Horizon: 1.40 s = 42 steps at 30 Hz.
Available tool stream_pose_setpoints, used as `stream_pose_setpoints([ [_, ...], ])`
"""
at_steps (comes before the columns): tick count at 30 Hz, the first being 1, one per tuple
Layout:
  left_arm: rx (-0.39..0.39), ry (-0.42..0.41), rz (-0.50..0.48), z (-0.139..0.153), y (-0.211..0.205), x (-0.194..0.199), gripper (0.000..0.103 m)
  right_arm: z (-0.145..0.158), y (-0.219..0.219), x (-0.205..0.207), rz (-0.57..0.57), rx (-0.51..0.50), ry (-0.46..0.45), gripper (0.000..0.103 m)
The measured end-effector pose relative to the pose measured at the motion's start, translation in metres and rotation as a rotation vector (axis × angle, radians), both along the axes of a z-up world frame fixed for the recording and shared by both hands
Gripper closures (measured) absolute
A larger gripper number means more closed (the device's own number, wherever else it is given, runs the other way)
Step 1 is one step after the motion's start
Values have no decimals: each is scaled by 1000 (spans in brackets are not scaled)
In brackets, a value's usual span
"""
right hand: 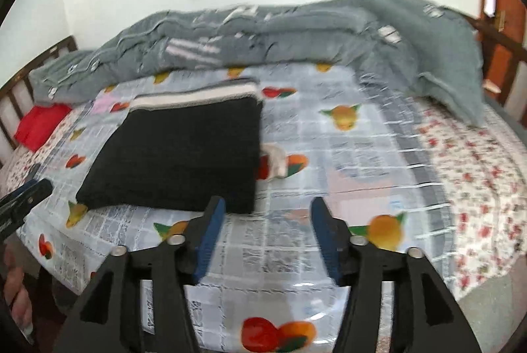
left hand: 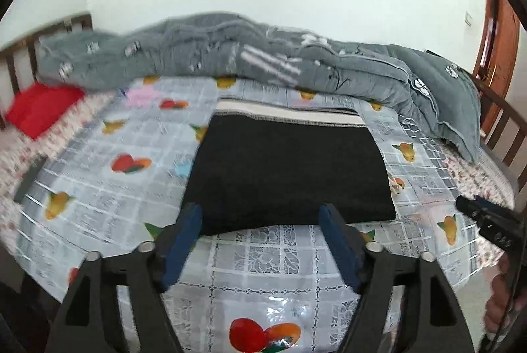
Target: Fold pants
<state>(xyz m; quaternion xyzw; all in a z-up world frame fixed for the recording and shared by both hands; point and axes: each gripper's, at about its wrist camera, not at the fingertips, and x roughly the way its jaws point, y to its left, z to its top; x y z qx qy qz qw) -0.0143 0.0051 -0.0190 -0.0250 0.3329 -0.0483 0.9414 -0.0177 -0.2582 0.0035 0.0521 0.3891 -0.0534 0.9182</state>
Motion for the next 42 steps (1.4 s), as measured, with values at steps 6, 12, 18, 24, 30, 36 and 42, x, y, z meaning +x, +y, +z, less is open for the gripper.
stream_pose_setpoints([
  [6, -5, -7, 3, 13, -6, -26, 22, 19, -3, -28, -16, -24, -45, 6],
  [12, 10, -23, 24, 17, -2, -46, 14, 22, 2, -45, -8, -11, -50, 6],
  [18, 19, -32, 45, 22, 2, -57, 14, 28, 7, -58, -1, -5, -63, 6],
  [24, 28, -38, 55, 25, 5, -63, 14, 33, 10, -67, 3, 7, -73, 6],
  [30, 18, -40, 60, 27, 8, -67, 14, 35, 17, -69, 15, -8, -73, 6],
  [36, 15, -41, 67, 28, 11, -70, 14, 41, 22, -72, 21, -8, -83, 6],
  [42, 14, -48, 74, 33, 15, -75, 14, 48, 27, -74, 33, -7, -96, 6],
])
